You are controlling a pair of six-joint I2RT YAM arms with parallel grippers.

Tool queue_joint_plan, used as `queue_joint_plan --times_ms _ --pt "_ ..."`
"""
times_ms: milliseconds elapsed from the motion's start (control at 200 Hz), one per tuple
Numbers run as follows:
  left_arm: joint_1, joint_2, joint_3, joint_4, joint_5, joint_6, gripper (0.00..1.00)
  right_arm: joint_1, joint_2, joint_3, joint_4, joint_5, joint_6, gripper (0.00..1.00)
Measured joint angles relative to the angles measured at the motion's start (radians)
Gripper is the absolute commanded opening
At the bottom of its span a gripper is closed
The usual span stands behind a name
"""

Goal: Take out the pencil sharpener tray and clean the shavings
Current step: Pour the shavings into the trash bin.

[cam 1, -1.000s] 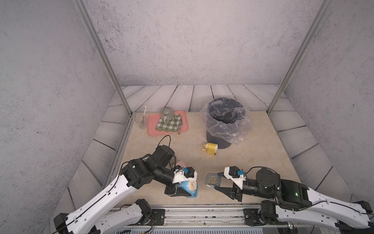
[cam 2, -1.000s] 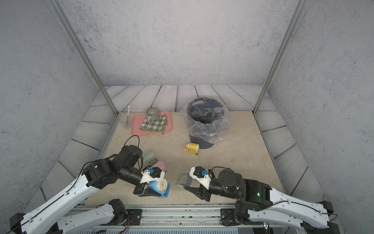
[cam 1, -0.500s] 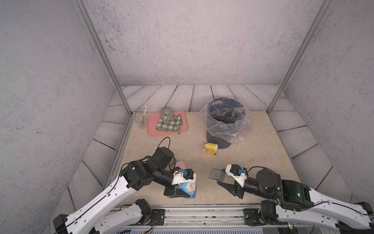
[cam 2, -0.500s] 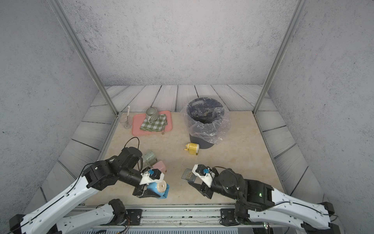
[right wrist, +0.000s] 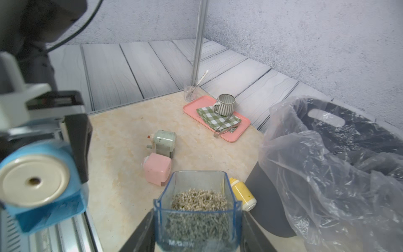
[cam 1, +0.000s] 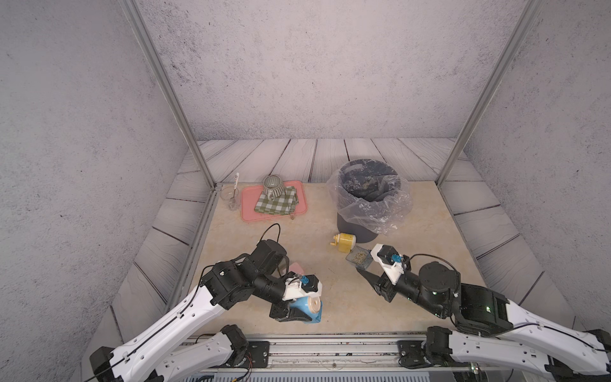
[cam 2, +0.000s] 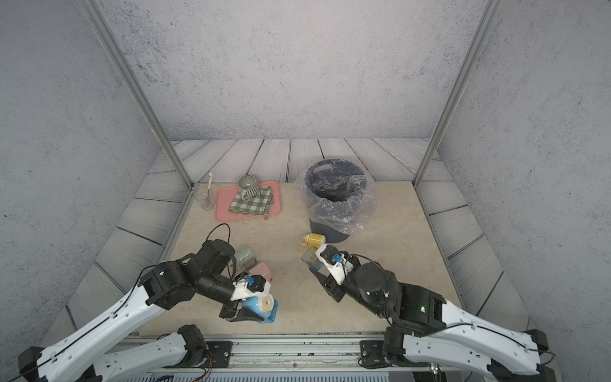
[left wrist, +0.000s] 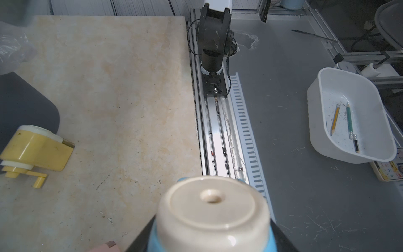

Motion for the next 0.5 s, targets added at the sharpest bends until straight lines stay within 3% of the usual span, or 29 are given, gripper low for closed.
queue_joint_plan --times_ms 295,500 --pt "0.000 -0.007 -0.008 0.002 0.000 0.008 0.00 -0.422 0.317 0.352 -0.035 -0.156 0.095 0.28" --pt "0.000 -0.010 -0.016 0.001 -0.001 0.023 0.00 -0.663 0.535 0.634 -0.085 -0.338 0.279 0.28"
